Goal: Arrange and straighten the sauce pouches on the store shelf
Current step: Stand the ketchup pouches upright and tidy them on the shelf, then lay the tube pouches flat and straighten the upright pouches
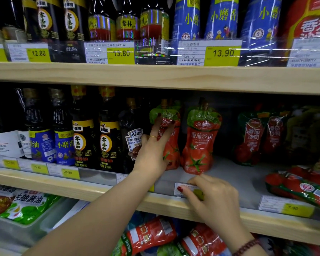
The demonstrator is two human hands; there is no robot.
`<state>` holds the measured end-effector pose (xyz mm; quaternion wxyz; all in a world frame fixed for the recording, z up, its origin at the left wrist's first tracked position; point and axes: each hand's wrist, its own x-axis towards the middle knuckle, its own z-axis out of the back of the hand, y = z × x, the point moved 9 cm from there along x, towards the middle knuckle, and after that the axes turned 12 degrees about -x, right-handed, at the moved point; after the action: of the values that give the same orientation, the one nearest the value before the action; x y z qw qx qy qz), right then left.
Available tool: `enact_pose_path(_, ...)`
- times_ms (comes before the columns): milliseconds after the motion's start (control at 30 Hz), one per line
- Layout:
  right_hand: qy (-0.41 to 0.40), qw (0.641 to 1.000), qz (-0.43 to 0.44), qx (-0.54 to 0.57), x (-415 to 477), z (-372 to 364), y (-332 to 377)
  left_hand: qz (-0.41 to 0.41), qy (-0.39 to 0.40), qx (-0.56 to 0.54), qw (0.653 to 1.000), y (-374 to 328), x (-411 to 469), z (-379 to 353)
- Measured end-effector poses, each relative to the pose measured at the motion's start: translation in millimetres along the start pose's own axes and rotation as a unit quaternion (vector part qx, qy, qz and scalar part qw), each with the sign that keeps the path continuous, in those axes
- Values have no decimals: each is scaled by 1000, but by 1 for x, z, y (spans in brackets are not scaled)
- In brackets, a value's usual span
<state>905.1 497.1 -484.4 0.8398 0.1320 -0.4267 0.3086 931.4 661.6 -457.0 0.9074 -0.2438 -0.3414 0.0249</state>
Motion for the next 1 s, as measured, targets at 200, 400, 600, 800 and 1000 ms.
enact_pose_path(200, 6, 1000, 1, 9, -1, -2, 0, 8, 34, 22, 999, 0, -5, 3)
enact_pose_path(400, 12, 1000, -1, 11, -2, -2, 0, -8, 40, 34, 999, -8, -15, 8)
enact_pose_path(600, 25, 1000, -6, 3, -1, -1, 1, -9, 40, 32, 999, -9, -21, 11)
enact_pose_path(800, 48, 999, -10, 5, 0, -3, 0, -21, -12, 45, 999, -18, -28, 24)
enact_pose_path(1000, 131, 990, 38, 24, 6, 6, -21, -81, -32, -44, 995, -48, -44, 3)
